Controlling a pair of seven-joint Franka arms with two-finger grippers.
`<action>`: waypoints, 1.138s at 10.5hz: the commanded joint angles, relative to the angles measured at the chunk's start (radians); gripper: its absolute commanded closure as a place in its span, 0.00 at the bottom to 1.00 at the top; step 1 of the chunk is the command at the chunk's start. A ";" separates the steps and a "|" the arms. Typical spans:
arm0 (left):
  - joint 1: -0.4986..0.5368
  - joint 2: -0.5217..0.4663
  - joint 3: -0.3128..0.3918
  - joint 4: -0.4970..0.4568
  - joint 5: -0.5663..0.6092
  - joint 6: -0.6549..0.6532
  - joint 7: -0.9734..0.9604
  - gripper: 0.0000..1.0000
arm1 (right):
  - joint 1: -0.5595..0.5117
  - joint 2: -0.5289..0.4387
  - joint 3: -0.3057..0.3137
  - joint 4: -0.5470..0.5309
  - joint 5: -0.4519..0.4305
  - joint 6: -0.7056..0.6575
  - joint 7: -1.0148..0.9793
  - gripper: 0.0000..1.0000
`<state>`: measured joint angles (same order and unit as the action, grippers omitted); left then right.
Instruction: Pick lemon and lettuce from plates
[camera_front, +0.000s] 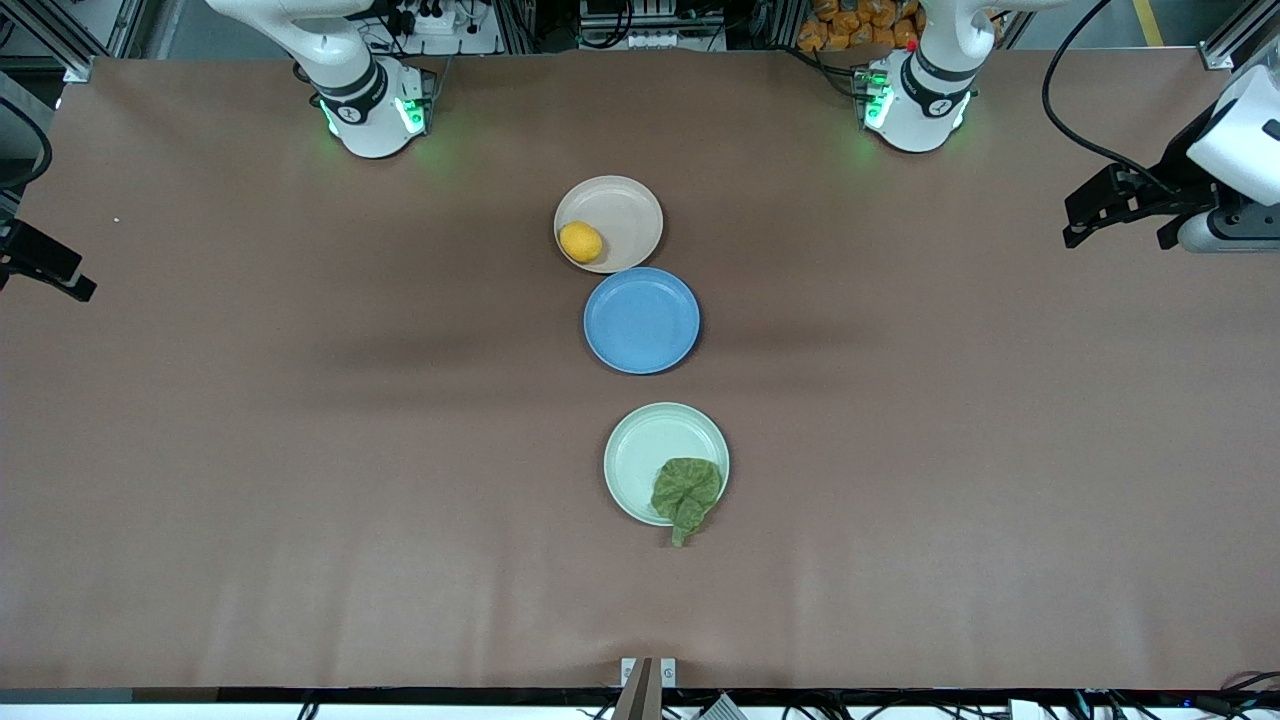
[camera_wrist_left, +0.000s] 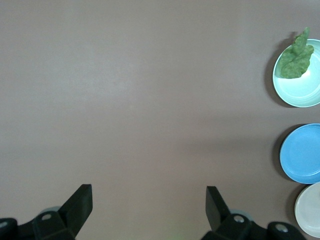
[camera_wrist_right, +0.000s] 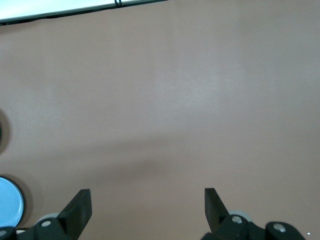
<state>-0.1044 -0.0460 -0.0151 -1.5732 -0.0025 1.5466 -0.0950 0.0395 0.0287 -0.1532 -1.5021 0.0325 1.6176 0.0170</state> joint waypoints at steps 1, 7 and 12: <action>-0.001 0.012 0.001 0.035 -0.025 -0.039 0.026 0.00 | -0.004 -0.012 0.004 0.002 0.015 -0.015 -0.002 0.00; -0.015 0.142 -0.002 0.041 -0.028 -0.039 0.005 0.00 | 0.039 -0.007 0.049 -0.064 0.024 -0.016 0.146 0.00; -0.051 0.271 -0.020 0.068 -0.028 0.033 0.006 0.00 | 0.057 0.000 0.268 -0.315 0.023 0.196 0.264 0.00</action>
<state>-0.1545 0.1802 -0.0366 -1.5613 -0.0086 1.5724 -0.0999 0.0982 0.0447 0.0163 -1.6878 0.0453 1.7100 0.2576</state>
